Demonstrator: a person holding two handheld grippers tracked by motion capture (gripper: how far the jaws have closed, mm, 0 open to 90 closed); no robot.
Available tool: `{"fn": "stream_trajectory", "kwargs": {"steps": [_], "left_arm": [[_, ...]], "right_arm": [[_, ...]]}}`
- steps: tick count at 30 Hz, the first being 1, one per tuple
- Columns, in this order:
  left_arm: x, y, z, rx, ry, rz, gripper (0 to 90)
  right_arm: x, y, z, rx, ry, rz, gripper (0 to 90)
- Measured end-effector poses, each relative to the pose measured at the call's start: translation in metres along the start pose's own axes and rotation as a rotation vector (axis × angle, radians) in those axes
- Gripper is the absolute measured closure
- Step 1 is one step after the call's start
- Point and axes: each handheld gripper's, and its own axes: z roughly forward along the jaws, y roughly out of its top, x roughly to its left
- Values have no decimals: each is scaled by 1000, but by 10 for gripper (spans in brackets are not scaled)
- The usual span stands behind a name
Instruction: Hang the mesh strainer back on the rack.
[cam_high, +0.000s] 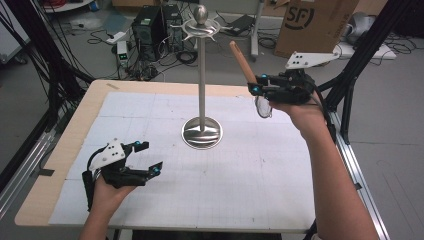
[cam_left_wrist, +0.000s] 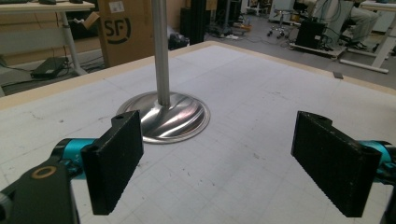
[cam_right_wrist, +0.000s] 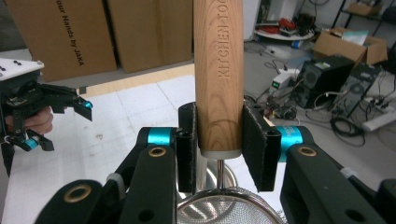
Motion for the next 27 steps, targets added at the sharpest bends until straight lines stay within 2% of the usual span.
{"fn": "stream_trajectory", "kwargs": {"steps": [9,13,22,27], "left_arm": [[1,0,-2,-5,5,-1,174],[2,0,-3,-6,7,-4,174],[3,1,-6,-13,13,-9,174],[3,0,-5,-11,13,-7,174]], "right_arm": [[-11,20,5,-14,-17,2,686],[-15,27,8,-10,-39,7,686],[-25,26,11,-8,-64,26,686],[-23,28,17,6,-54,29,686]]}}
